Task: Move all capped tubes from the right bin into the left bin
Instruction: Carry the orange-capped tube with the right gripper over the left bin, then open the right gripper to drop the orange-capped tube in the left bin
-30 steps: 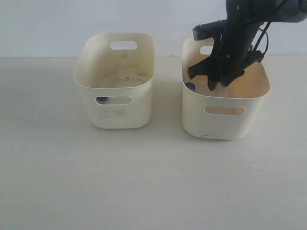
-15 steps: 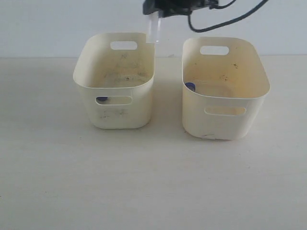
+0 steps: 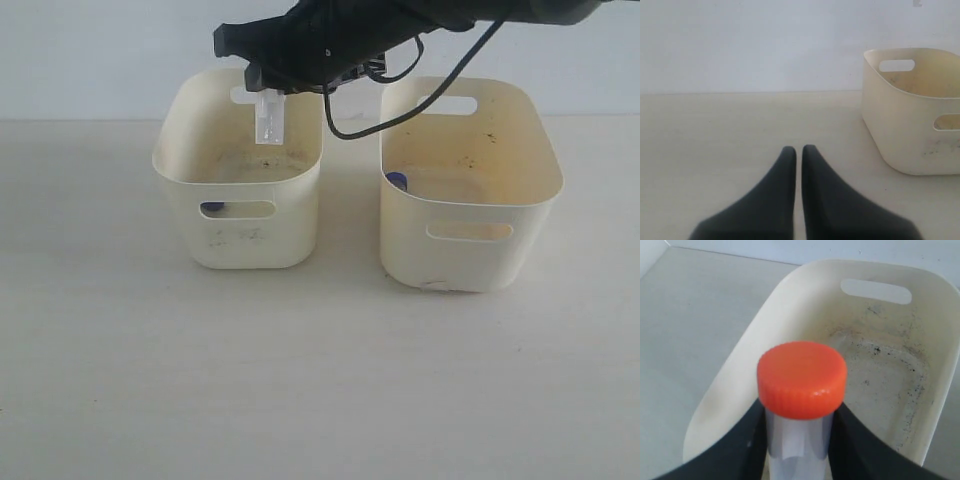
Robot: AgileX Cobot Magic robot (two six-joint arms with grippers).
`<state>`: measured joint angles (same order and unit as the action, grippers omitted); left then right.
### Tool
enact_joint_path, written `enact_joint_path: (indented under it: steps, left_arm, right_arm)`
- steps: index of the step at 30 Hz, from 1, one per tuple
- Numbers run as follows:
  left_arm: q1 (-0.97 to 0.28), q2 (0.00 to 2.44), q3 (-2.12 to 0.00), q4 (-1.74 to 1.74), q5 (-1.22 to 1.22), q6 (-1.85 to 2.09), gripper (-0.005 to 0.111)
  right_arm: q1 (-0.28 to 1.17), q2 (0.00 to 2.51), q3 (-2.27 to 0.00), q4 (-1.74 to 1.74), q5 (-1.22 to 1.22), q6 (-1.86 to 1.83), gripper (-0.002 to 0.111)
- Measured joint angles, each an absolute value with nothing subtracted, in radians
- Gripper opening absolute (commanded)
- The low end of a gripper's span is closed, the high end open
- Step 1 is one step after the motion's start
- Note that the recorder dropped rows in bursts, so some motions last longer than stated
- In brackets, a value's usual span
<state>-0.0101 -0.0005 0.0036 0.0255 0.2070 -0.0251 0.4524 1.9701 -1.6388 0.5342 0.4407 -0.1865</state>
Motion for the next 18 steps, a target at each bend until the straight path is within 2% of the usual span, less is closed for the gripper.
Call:
enact_joint_path:
  steps: [14, 16, 18]
  left_arm:
    - [-0.010, 0.000, 0.004, 0.025, 0.207, -0.025, 0.004]
    - [-0.010, 0.000, 0.004, 0.025, 0.207, -0.025, 0.004]
    - [-0.010, 0.000, 0.004, 0.025, 0.207, -0.025, 0.004]
  right_arm:
    - [0.452, 1.987, -1.639, 0.534, 0.458, -0.188, 0.031]
    - [0.452, 1.987, -1.639, 0.534, 0.463, -0.188, 0.037]
    - [0.452, 1.987, -1.639, 0.534, 0.465, -0.188, 0.055]
